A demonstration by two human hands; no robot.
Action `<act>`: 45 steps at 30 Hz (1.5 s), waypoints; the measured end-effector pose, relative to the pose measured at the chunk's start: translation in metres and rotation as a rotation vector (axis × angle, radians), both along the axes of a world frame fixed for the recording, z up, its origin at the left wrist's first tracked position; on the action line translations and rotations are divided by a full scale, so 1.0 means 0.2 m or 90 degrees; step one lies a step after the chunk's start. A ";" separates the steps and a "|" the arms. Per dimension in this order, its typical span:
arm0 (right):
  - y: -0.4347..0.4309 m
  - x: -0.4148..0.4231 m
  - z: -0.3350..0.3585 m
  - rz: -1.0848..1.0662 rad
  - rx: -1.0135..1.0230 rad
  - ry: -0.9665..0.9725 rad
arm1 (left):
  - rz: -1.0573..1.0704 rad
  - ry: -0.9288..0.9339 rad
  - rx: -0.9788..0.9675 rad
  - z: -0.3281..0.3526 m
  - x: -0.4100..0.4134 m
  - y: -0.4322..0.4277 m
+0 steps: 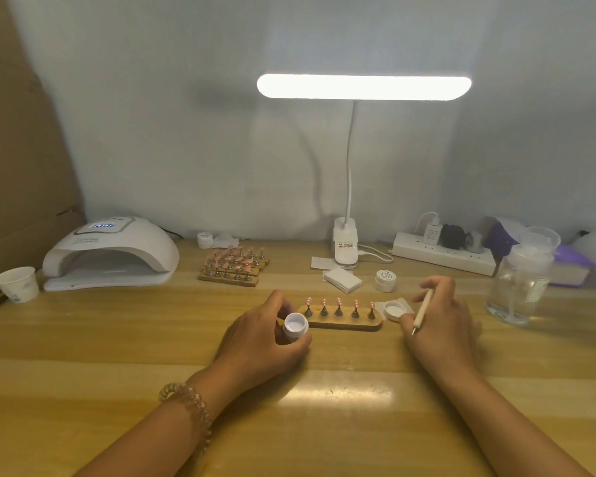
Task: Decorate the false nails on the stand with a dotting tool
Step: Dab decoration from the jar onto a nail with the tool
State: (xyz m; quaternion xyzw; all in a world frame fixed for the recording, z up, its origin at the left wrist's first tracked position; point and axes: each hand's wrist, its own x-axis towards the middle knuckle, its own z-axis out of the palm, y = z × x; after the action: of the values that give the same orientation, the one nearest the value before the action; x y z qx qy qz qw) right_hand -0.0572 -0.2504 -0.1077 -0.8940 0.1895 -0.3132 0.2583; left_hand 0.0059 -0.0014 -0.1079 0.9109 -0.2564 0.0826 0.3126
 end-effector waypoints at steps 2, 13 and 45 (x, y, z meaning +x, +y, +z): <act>-0.03 -0.01 -0.01 -0.033 0.003 0.077 | -0.025 0.001 -0.002 0.01 -0.02 0.00; -0.01 0.02 -0.03 0.001 -0.042 0.061 | -0.098 0.099 -0.062 0.02 -0.09 -0.14; 0.11 -0.17 -0.02 0.386 -0.047 -0.053 | -0.182 0.073 -0.103 -0.01 -0.14 -0.22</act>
State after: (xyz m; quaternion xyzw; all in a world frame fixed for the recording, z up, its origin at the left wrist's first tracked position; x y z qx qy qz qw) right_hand -0.0912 -0.2281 -0.1110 -0.9049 -0.1083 -0.2649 0.3149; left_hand -0.0225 -0.0444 -0.1096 0.8401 -0.3576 0.0060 0.4078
